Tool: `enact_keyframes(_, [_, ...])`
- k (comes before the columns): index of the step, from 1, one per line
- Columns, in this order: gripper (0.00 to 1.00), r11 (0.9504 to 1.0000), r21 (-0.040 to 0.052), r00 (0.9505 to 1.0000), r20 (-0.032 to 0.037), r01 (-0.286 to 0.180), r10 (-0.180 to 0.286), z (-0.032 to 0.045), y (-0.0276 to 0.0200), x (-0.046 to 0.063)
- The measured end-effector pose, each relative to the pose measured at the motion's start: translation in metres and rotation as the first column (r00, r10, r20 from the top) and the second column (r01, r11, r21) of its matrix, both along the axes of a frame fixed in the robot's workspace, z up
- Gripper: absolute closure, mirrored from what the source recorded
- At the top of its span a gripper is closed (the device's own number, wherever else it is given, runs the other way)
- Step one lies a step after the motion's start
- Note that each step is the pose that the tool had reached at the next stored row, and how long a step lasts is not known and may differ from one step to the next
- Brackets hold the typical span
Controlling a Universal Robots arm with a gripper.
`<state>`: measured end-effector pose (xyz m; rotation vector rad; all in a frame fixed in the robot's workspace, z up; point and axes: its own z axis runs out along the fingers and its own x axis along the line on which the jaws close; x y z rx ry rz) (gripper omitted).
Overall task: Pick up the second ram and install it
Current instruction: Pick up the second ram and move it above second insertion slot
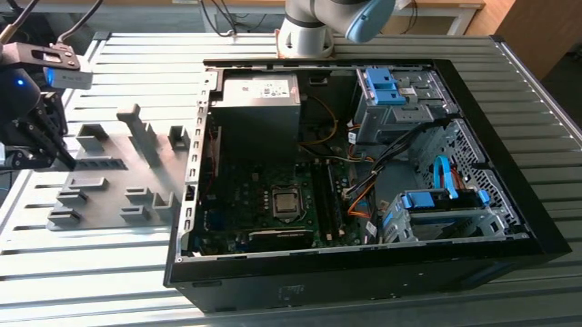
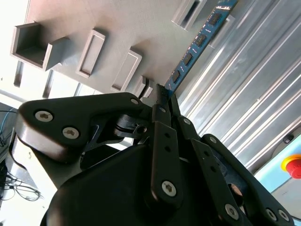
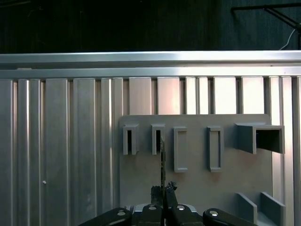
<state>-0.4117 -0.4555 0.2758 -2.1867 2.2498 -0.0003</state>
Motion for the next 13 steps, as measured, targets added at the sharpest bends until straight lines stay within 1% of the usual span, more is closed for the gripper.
enact_keyframes(10, [0.86,1.0,0.0,1.0,0.0,0.0,0.0,0.0092,0.0,0.0])
enact_keyframes(13, [0.86,1.0,0.0001,1.0,0.0001,0.0,0.0,0.0108,0.0,0.0])
